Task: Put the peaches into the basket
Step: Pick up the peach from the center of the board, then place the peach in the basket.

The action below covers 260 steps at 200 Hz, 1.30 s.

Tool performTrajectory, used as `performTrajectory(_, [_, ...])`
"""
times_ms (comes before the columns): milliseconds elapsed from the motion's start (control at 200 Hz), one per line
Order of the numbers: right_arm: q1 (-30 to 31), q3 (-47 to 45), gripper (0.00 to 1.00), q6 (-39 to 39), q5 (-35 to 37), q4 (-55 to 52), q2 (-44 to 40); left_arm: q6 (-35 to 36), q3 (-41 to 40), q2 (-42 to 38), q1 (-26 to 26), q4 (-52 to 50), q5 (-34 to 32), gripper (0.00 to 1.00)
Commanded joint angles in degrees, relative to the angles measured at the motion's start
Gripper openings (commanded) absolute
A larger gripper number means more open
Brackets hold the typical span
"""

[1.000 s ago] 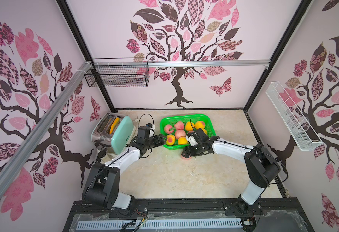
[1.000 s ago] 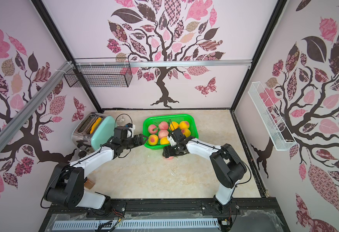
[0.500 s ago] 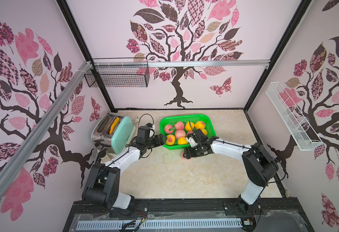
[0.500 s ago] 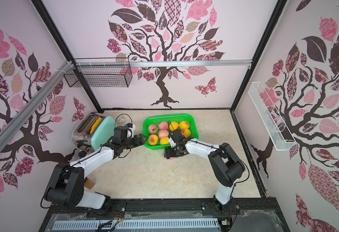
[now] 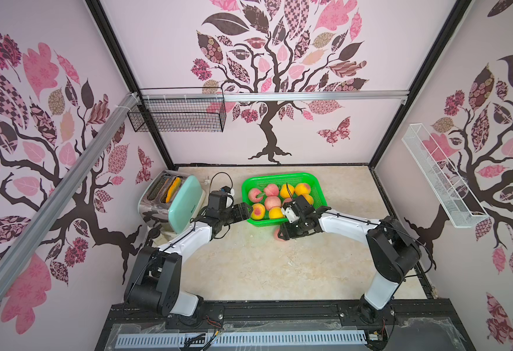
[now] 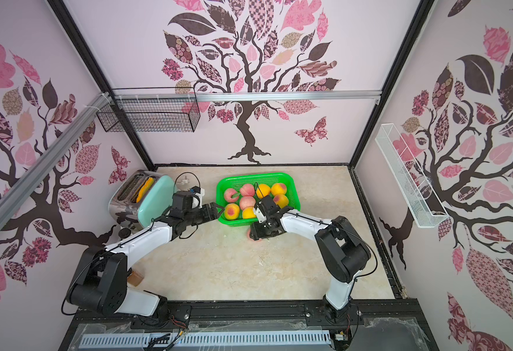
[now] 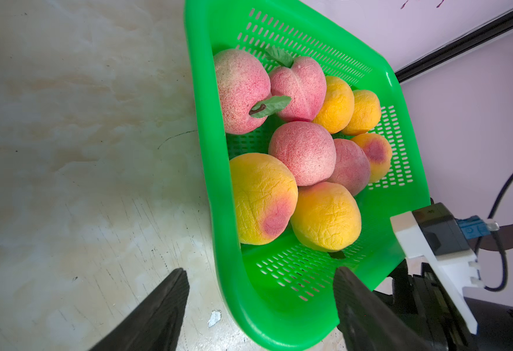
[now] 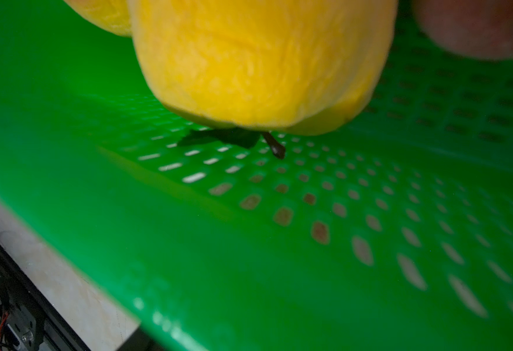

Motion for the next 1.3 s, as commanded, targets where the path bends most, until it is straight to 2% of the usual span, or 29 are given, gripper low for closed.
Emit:
performTrajectory(0, [0.31,1.45,0.55,-0.68,-0.05,-1.11,-0.50,0.66,1.01,-0.33,-0.10,-0.02,-0.11,0.79])
performTrajectory(105, [0.30,1.47,0.51,-0.68,-0.05,-1.15,-0.92,0.71,0.87,-0.49,-0.12,0.30,-0.17,0.79])
performTrajectory(405, [0.34,0.95,0.49,-0.67,-0.53,-1.40,-3.01,0.73,0.79,-1.01,-0.13,-0.18,-0.26,0.79])
performTrajectory(1170, [0.34,4.15,0.49,-0.05,-5.30,-2.66,-11.20,0.19,-0.64,-2.05,-0.10,0.54,-0.42,0.79])
performTrajectory(1296, [0.29,4.86,0.50,-0.38,-4.22,-3.23,-13.31,0.44,-0.79,-2.55,-0.15,0.45,-0.61,0.79])
